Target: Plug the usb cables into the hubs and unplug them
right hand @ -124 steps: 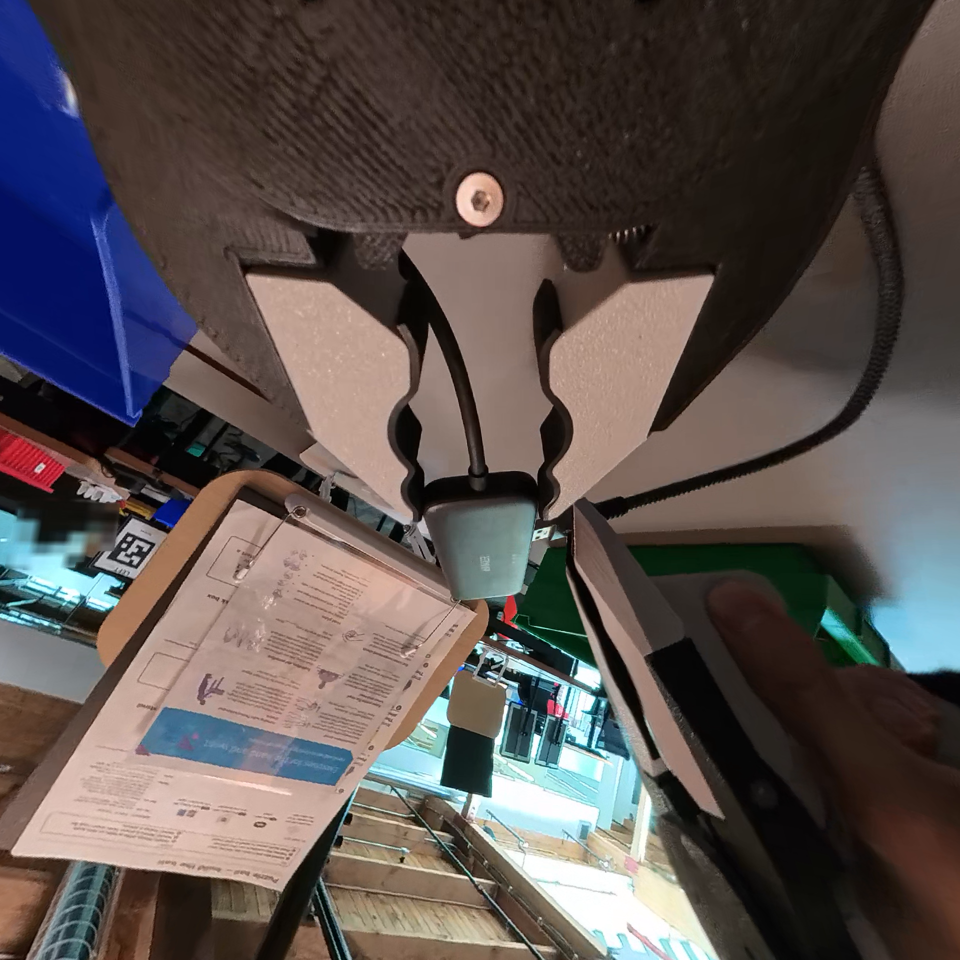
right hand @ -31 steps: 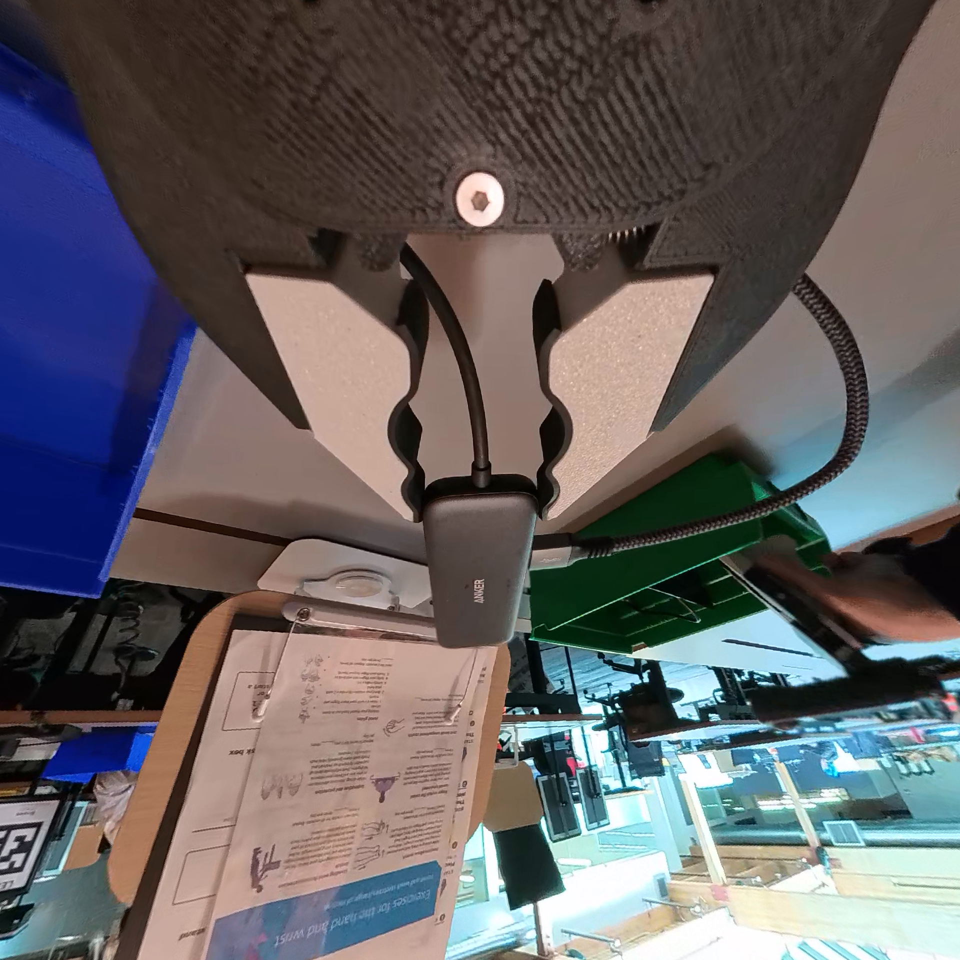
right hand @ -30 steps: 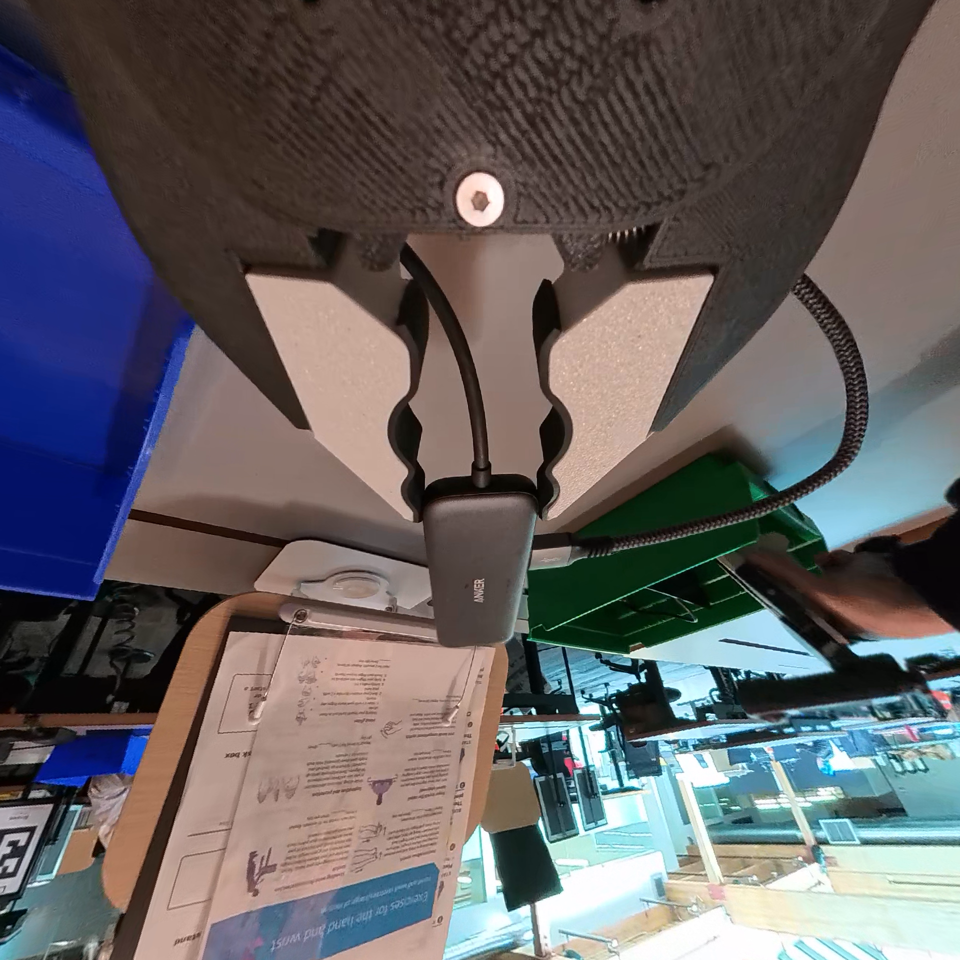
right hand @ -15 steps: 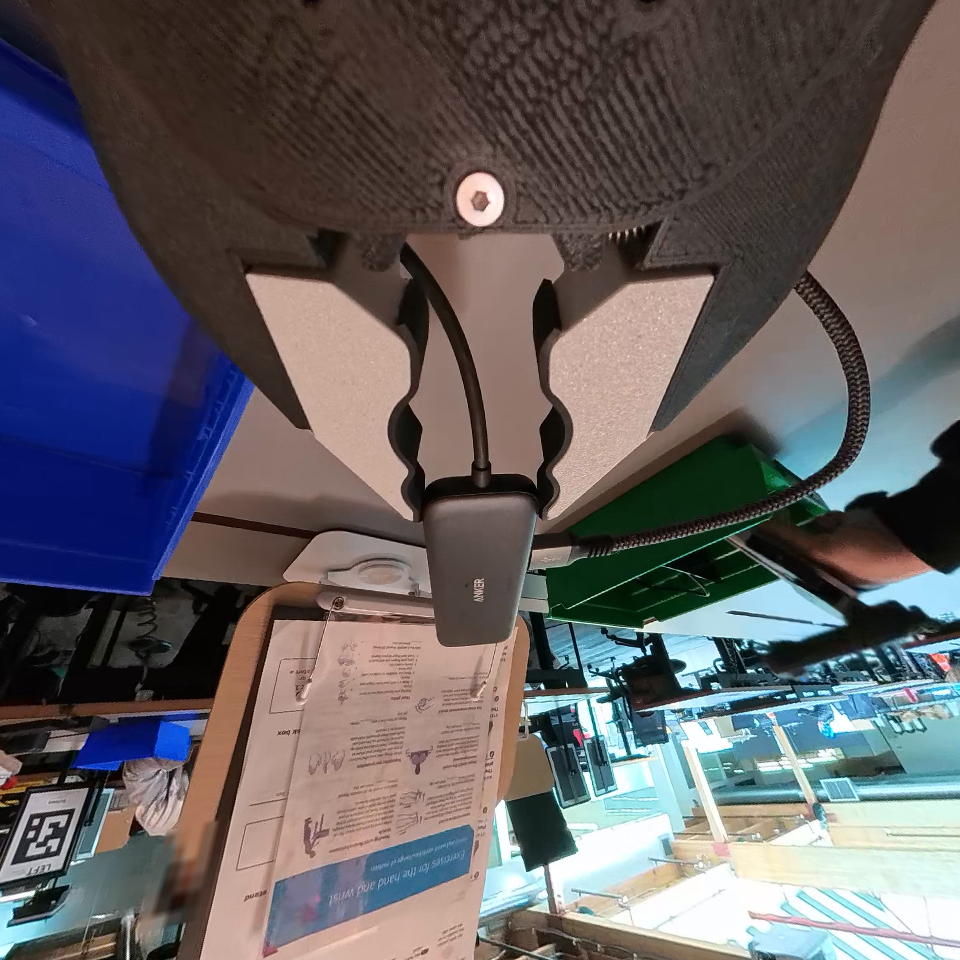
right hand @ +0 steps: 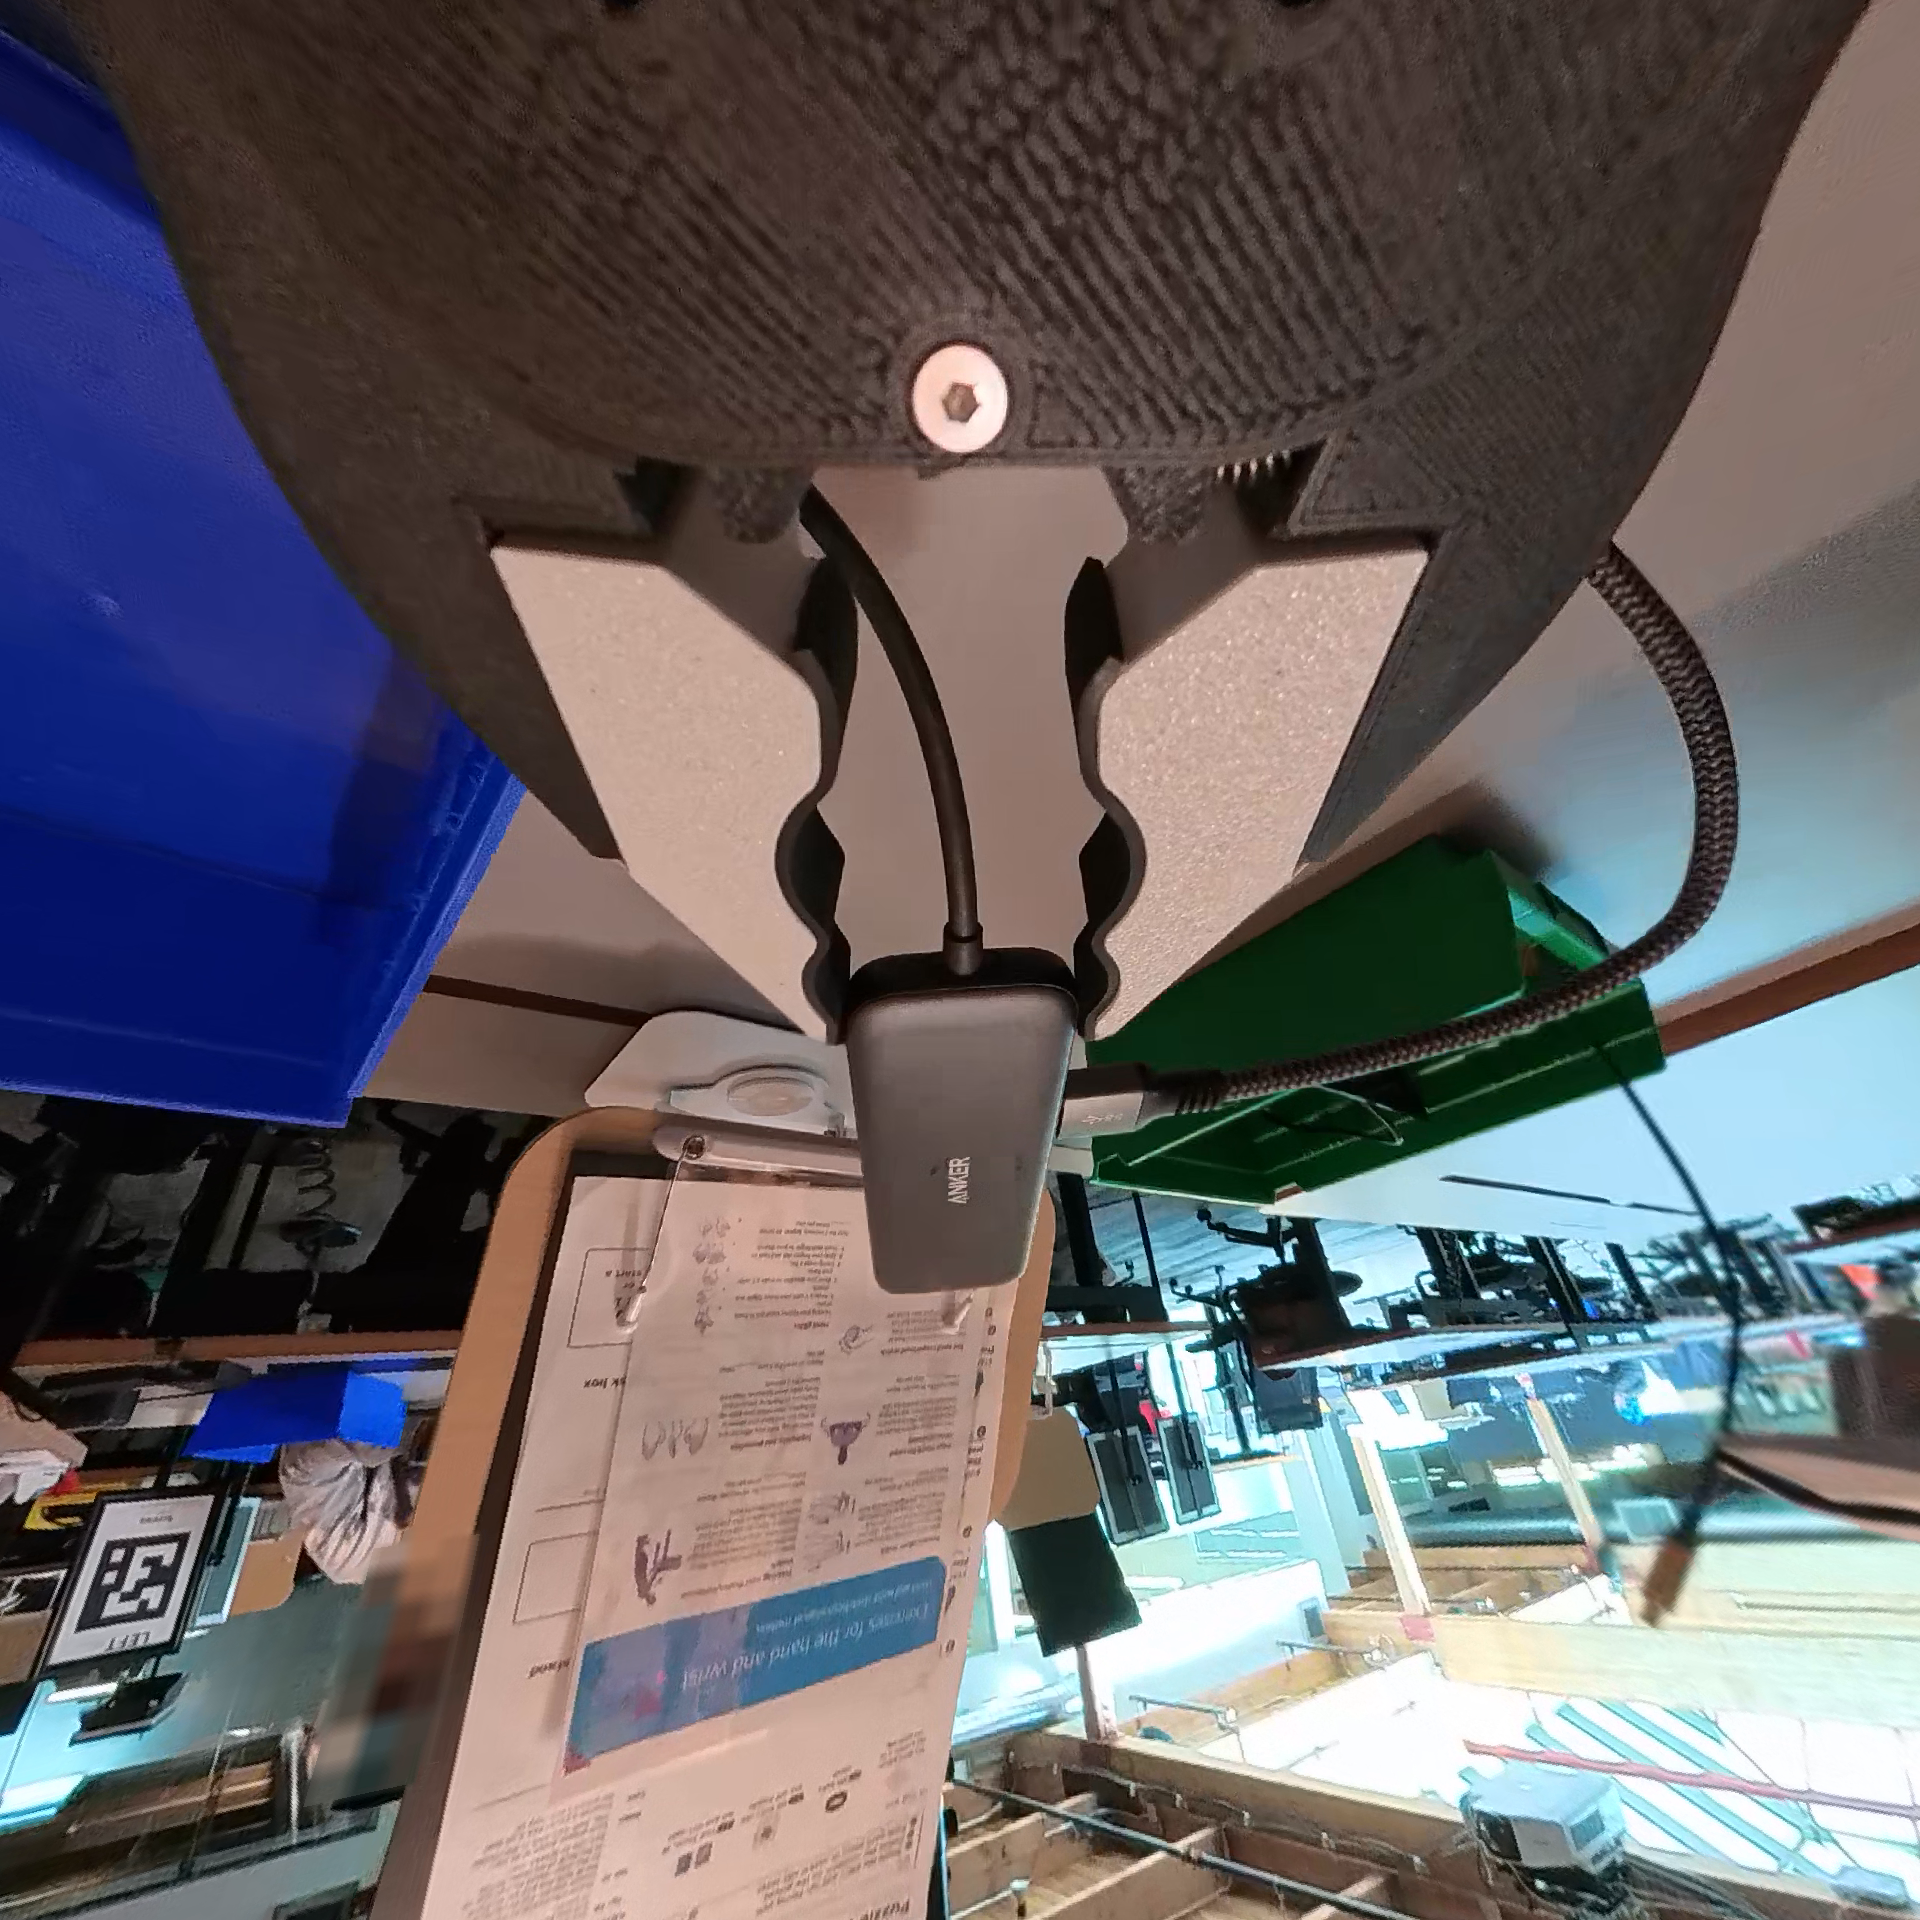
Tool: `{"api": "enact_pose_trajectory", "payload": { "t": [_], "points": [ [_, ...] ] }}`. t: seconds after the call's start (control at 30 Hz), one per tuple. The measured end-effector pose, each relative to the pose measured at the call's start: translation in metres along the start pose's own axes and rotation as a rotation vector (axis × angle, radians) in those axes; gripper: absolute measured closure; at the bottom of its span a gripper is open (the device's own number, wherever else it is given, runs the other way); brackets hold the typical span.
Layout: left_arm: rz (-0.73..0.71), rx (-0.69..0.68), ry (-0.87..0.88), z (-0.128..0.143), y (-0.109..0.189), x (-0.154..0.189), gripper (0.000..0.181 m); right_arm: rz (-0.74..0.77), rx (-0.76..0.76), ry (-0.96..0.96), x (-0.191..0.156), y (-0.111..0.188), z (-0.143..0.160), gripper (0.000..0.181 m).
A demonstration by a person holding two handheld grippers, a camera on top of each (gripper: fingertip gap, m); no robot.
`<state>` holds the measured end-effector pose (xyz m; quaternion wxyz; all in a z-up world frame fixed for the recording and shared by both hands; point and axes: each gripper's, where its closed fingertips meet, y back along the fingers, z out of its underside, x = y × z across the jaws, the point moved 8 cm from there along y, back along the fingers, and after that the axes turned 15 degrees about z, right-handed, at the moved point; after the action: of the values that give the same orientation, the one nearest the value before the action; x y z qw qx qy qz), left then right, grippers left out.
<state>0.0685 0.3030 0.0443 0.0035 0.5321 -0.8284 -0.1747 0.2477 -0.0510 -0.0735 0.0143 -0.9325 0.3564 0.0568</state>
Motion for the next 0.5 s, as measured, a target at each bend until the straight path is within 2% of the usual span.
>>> {"api": "enact_pose_trajectory", "payload": {
  "t": [0.17,0.27,0.37,0.5],
  "points": [
    [0.152,0.241,-0.048,-0.059,0.015,0.038,0.181,-0.001,0.025,-0.041,0.010,0.005,-0.006,0.138],
    [0.264,0.302,0.013,-0.074,0.007,0.050,0.181,0.010,0.039,-0.055,0.016,0.008,-0.008,0.138],
    [0.323,0.263,0.096,-0.058,-0.026,0.057,0.180,0.007,0.054,-0.073,0.021,0.012,-0.012,0.138],
    [0.395,0.146,0.237,0.004,-0.090,0.073,0.181,0.022,0.077,-0.096,0.032,0.018,-0.016,0.138]
  ]
}}
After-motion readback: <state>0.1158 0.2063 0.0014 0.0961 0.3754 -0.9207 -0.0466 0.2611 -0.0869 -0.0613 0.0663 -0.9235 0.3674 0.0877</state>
